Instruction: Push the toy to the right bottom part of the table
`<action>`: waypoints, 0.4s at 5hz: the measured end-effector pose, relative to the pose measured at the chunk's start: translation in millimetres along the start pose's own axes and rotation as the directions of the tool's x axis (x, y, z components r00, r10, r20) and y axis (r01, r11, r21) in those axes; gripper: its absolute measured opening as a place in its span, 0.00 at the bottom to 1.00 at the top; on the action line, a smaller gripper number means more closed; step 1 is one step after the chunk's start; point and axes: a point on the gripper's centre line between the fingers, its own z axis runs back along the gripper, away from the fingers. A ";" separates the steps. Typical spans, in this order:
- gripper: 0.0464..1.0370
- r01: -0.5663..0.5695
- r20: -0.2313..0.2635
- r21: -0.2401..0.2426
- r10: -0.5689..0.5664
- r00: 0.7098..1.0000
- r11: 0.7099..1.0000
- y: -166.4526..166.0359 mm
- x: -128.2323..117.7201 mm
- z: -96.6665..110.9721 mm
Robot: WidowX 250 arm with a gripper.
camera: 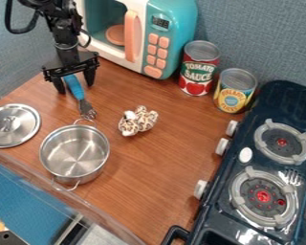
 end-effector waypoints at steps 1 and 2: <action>0.96 -0.001 -0.006 0.002 0.001 1.000 1.000 -0.1 -1.4 -2.0; 0.96 0.013 -0.016 0.000 -0.013 1.000 1.000 3.1 -11.2 2.1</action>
